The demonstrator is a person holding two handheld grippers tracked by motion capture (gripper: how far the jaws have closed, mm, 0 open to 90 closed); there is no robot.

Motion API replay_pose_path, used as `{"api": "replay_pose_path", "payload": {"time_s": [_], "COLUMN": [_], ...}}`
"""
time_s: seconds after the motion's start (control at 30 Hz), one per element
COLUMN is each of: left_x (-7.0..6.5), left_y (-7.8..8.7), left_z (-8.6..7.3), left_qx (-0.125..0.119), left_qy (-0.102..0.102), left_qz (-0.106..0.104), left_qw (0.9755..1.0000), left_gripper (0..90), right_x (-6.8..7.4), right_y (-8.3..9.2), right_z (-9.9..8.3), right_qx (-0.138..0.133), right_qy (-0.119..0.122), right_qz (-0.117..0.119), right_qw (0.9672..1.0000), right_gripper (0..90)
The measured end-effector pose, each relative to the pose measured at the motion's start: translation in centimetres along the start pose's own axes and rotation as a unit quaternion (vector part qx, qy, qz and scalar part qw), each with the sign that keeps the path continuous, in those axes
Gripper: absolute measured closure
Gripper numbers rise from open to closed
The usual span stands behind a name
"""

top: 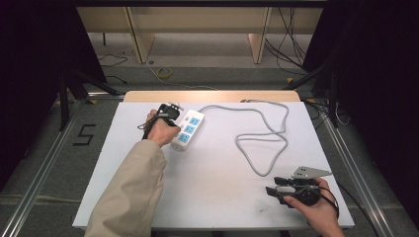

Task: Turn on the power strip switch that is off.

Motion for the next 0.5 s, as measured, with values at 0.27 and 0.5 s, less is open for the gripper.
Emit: {"api": "replay_pose_path", "payload": {"time_s": [0.27,0.5], "left_x": [0.2,-0.1], "left_y": [1.0,2.3], "left_z": [-0.8,-1.5], "left_qx": [-0.021,-0.046], "left_qy": [0.016,0.018], "left_qz": [-0.016,-0.033], "left_qw": [0.9995,0.9982], "left_gripper": [67.2,57.2], "right_x": [0.0,0.0], "right_y": [0.0,0.0], "right_z": [0.0,0.0], "right_qx": [0.000,0.001], "right_qy": [0.000,0.000], "right_qz": [0.000,0.000], "right_qw": [1.0000,1.0000], "right_gripper": [44.9,44.9]}}
Point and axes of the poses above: each handheld gripper's, and its own axes: y roughly backward along the jaws, z roughly out of its top, x roughly to its left, the point moved 2 cm from there along -y, roughly forward along the jaws, and after that the axes turned 6 degrees about z, right-handed, at the moved point
